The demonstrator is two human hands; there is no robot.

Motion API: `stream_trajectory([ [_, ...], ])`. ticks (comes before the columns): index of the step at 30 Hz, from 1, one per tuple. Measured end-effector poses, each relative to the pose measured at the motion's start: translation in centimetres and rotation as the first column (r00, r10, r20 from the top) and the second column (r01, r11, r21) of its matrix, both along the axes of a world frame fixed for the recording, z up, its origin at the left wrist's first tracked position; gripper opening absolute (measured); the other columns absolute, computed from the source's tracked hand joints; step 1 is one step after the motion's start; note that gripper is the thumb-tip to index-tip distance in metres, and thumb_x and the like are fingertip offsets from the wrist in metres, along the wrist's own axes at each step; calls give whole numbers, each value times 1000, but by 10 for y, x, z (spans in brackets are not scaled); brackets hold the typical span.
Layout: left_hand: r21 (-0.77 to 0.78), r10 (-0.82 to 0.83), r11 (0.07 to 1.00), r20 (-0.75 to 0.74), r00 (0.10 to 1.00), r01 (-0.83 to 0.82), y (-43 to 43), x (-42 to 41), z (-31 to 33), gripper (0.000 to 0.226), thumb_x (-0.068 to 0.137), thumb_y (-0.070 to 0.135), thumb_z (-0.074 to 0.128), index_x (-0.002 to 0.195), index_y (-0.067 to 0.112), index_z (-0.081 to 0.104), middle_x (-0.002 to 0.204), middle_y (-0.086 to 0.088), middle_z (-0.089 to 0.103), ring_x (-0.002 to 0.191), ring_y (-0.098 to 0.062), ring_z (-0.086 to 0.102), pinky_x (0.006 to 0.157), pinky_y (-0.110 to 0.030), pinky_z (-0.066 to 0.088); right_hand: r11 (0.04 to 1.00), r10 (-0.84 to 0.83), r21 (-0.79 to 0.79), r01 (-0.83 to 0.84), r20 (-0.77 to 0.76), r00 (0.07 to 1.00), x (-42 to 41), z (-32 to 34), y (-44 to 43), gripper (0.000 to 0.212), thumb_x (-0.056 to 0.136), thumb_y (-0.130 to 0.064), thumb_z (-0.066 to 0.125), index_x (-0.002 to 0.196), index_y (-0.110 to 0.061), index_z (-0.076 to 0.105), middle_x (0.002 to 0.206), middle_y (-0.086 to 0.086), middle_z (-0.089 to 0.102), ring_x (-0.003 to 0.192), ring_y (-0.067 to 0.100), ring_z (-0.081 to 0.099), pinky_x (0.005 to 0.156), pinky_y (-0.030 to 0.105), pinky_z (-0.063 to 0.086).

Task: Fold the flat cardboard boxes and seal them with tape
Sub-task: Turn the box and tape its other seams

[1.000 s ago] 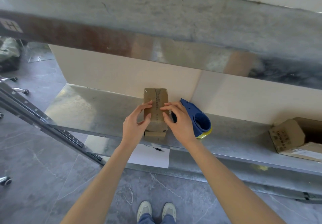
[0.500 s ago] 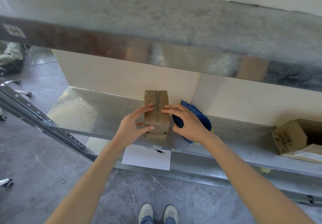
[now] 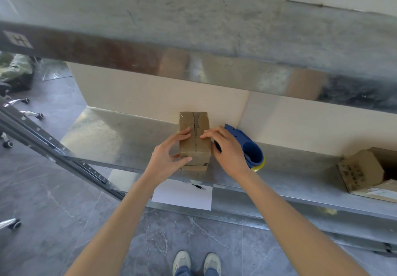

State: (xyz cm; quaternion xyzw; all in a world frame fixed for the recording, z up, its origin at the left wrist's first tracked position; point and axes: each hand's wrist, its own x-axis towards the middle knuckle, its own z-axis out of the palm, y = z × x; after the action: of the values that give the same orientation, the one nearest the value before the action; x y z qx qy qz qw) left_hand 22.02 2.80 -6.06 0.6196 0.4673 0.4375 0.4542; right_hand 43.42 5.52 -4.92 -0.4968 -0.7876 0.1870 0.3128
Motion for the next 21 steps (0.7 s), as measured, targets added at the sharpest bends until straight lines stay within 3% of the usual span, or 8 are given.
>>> stream_trajectory([
  [4, -17, 2, 1000, 39, 999, -1, 0, 0, 1, 53, 84, 1, 75, 131, 17, 60, 142, 15, 53, 136, -5, 45, 95, -39, 56, 1000, -1, 12, 1, 8, 1000, 2, 3, 4, 30, 95, -2, 56, 111, -24, 67, 112, -9, 59, 103, 16, 57, 75, 33, 51],
  [8, -19, 6, 1000, -11, 1000, -6, 2, -2, 3, 42, 92, 21, 68, 134, 23, 59, 143, 23, 51, 136, 1, 43, 97, -13, 46, 999, 46, -21, -45, 54, 998, 9, 6, 6, 28, 97, -9, 53, 116, -25, 68, 118, -11, 61, 109, 15, 57, 83, 39, 52],
  [10, 4, 22, 1000, -50, 999, -22, 3, -2, 2, 39, 95, 24, 65, 134, 24, 60, 142, 26, 51, 135, 2, 43, 97, -7, 41, 996, 72, -52, -68, 80, 994, 14, 7, 5, 29, 98, -12, 53, 120, -26, 67, 124, -12, 60, 113, 13, 55, 91, 40, 49],
  [14, -6, 31, 999, -49, 998, -31, 3, 0, 0, 40, 94, 28, 66, 133, 27, 60, 142, 26, 51, 137, 0, 42, 95, -7, 42, 987, 75, -143, -69, 35, 997, 15, 11, 1, 30, 100, -22, 50, 125, -30, 64, 130, -17, 56, 120, 7, 51, 97, 40, 47],
  [18, -69, -107, 993, -108, 988, 100, 11, -14, 6, 61, 79, 37, 77, 136, 33, 56, 145, 29, 45, 139, 5, 36, 107, -13, 37, 958, 178, -239, -155, 74, 981, 27, 13, 2, 51, 89, -65, 52, 137, -47, 51, 137, -42, 37, 128, -19, 30, 108, 31, 34],
  [21, -92, -126, 989, -71, 990, 119, 16, -18, 7, 64, 73, 23, 82, 133, 28, 59, 143, 26, 49, 138, 4, 37, 106, -26, 45, 963, 176, -224, -148, 113, 978, 26, 13, 6, 59, 83, -53, 69, 138, -43, 52, 137, -37, 38, 124, -18, 30, 109, 37, 35],
])
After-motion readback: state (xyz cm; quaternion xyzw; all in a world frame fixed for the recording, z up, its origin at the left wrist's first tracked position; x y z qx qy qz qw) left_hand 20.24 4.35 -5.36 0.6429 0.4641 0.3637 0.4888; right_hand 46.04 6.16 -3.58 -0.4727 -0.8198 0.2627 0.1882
